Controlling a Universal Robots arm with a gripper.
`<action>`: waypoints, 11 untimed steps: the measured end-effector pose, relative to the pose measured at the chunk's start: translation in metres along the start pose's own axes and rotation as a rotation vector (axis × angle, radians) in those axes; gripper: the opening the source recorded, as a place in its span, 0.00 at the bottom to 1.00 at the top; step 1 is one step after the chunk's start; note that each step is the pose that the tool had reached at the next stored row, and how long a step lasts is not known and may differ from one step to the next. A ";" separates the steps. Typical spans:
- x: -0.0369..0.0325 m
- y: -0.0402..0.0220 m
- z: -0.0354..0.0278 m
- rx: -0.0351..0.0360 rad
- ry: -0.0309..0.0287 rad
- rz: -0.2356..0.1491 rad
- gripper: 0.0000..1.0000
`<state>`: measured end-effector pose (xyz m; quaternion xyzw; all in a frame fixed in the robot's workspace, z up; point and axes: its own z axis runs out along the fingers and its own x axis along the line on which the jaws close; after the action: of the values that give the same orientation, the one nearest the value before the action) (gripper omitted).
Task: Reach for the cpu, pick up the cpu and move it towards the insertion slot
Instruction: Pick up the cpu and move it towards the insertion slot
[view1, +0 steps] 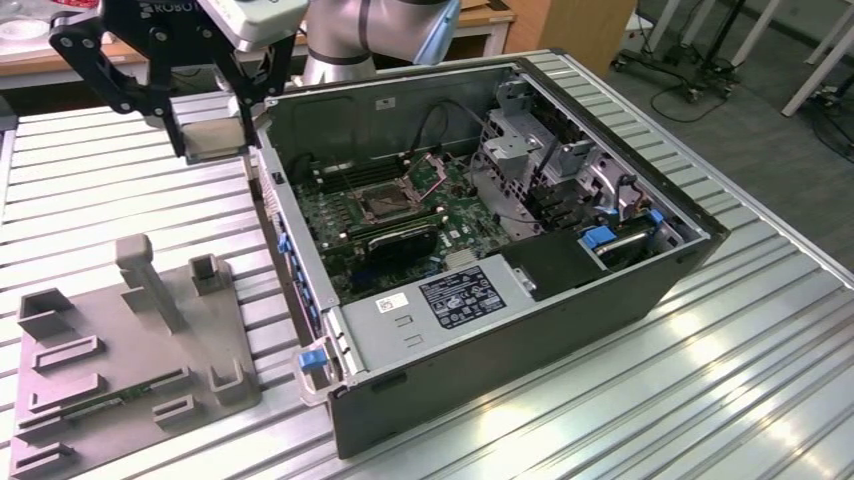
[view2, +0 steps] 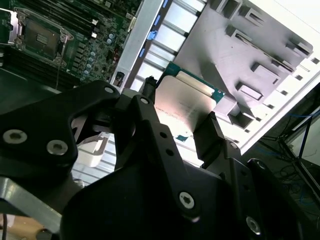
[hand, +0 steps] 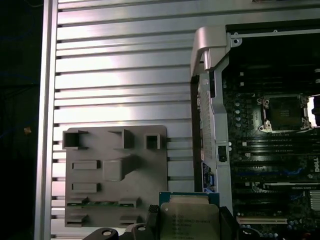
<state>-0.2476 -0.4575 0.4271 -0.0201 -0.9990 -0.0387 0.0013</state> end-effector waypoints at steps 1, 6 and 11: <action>-0.0006 0.0000 0.0000 0.0000 0.0000 0.000 0.54; -0.0037 0.0002 0.0000 0.0000 0.0000 0.000 0.54; -0.0069 0.0003 0.0000 0.0000 0.0000 0.000 0.54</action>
<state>-0.2407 -0.4575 0.4271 -0.0201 -0.9990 -0.0387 0.0013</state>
